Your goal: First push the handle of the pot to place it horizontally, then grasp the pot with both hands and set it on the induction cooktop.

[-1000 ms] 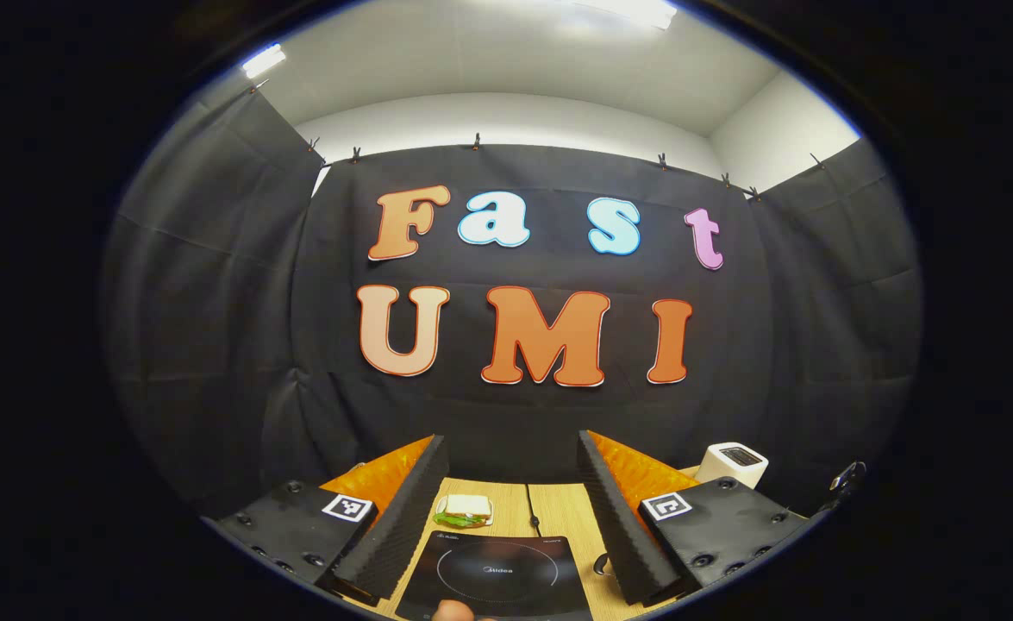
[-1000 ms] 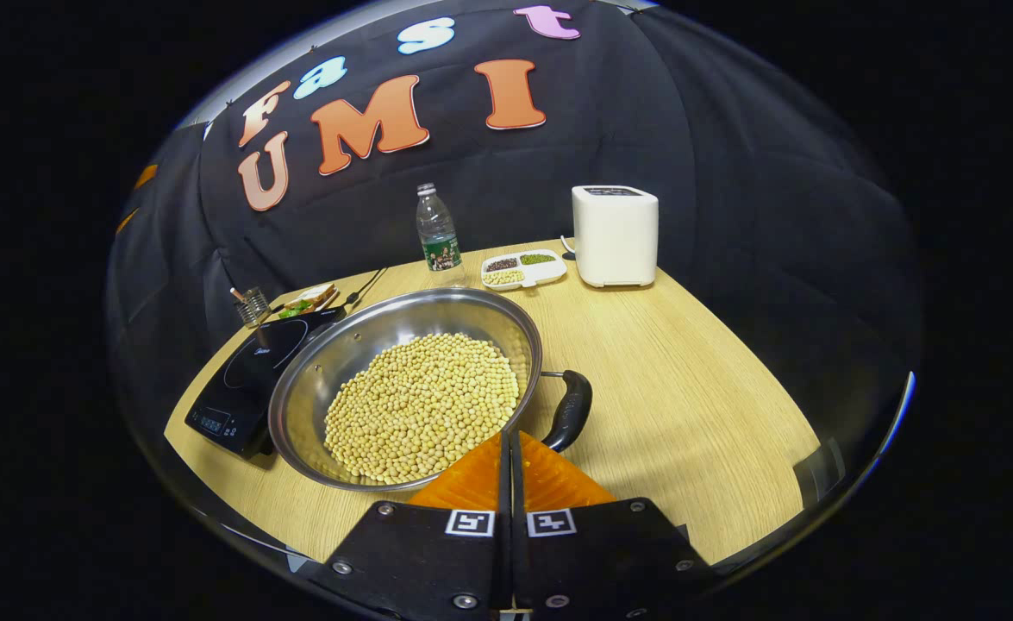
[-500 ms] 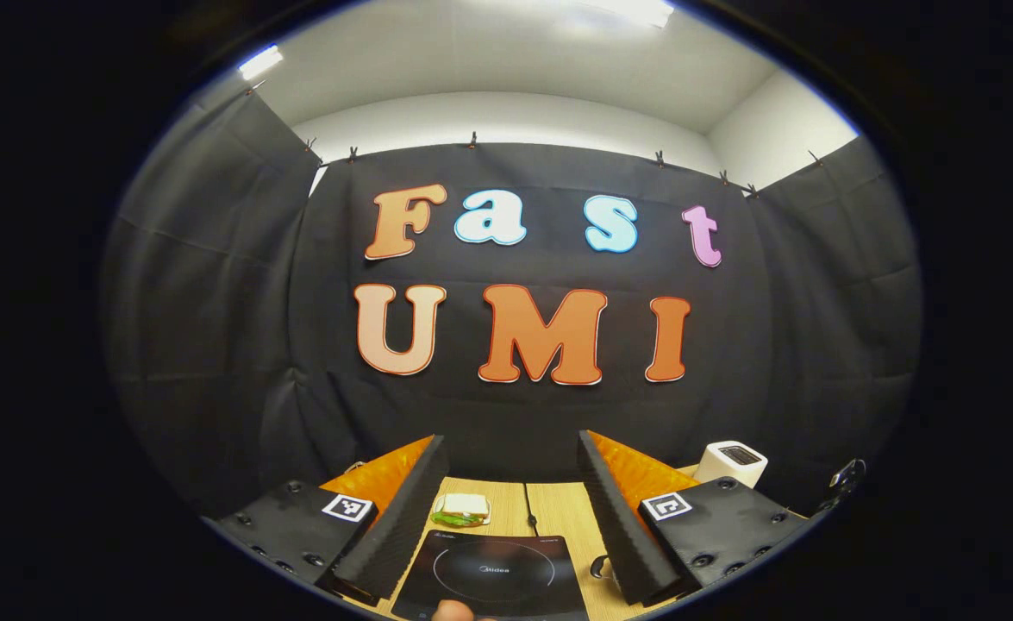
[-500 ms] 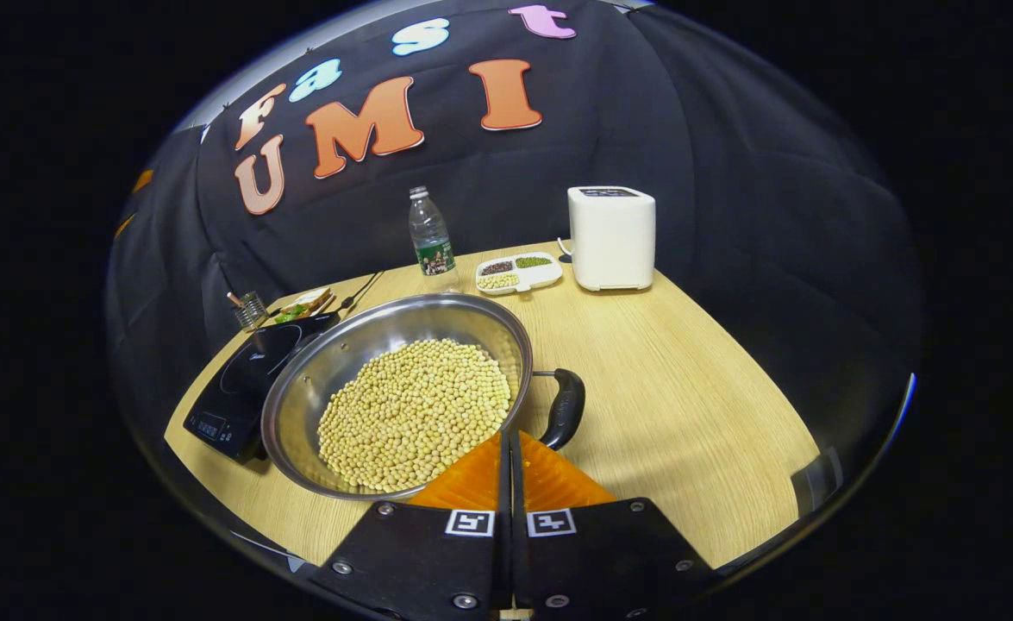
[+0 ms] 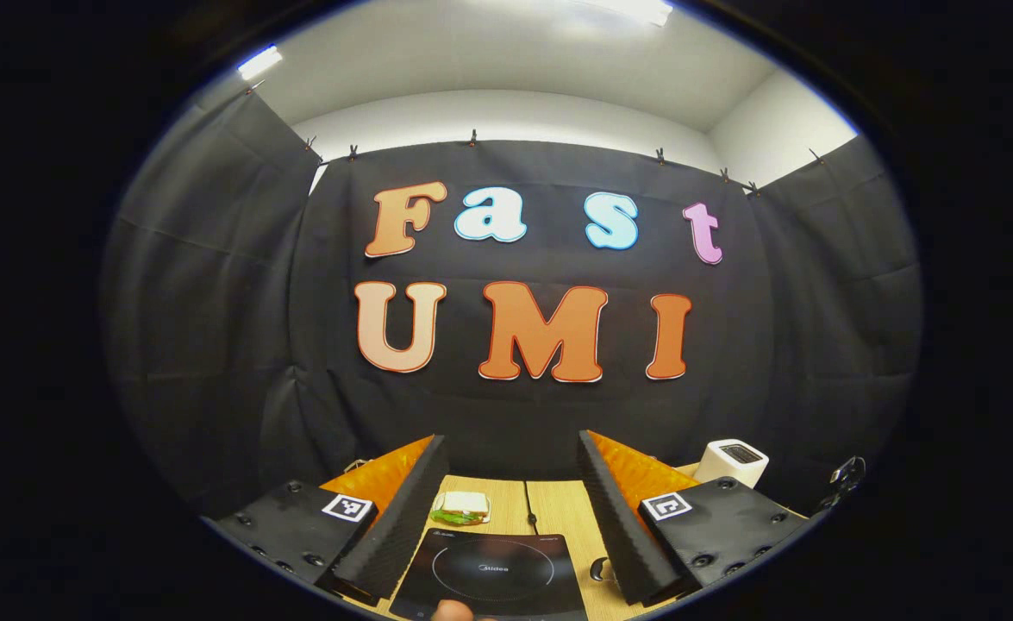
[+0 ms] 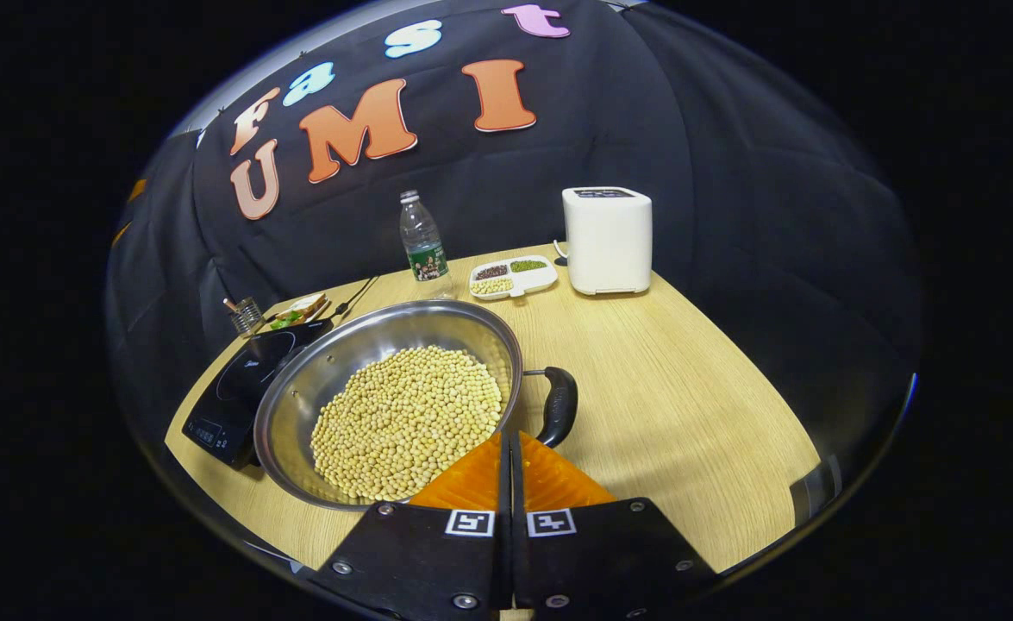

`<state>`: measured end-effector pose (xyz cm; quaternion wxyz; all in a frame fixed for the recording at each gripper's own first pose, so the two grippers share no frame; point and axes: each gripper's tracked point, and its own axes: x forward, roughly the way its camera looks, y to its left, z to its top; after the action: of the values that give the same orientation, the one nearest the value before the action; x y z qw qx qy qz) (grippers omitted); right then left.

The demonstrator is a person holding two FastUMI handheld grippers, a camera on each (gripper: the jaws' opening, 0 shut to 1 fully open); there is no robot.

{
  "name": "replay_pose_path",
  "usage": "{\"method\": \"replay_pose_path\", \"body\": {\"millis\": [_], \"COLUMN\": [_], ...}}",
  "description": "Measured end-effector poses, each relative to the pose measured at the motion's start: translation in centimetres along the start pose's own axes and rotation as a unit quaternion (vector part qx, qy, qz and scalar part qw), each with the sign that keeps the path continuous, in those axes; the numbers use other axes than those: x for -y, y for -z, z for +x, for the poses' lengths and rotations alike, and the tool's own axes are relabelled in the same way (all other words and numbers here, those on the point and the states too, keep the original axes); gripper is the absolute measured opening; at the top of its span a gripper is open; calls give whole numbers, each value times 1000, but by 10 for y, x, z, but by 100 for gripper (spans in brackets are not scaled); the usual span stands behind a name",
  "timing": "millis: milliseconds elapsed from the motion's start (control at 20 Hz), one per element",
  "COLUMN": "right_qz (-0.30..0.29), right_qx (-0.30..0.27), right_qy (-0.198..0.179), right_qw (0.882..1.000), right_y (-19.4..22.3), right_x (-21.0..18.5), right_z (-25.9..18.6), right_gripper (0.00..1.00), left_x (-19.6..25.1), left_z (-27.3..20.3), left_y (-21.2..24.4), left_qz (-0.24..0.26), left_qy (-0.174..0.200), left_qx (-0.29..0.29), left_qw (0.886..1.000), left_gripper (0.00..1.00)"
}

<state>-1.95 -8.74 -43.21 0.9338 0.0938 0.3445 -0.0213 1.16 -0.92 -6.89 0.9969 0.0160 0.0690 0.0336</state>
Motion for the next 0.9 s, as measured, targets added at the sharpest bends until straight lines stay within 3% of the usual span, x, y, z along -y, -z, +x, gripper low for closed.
{"method": "replay_pose_path", "body": {"millis": [900], "right_qz": [-1], "right_qx": [4], "right_qy": [2], "right_qw": [1000], "right_y": [-10], "right_x": [7], "right_z": [16], "right_gripper": [0], "left_x": [-1], "left_z": [-3], "left_y": [3], "left_qz": [1], "left_qy": [-2], "left_qx": [-4], "left_qw": [1000], "left_gripper": [99]}}
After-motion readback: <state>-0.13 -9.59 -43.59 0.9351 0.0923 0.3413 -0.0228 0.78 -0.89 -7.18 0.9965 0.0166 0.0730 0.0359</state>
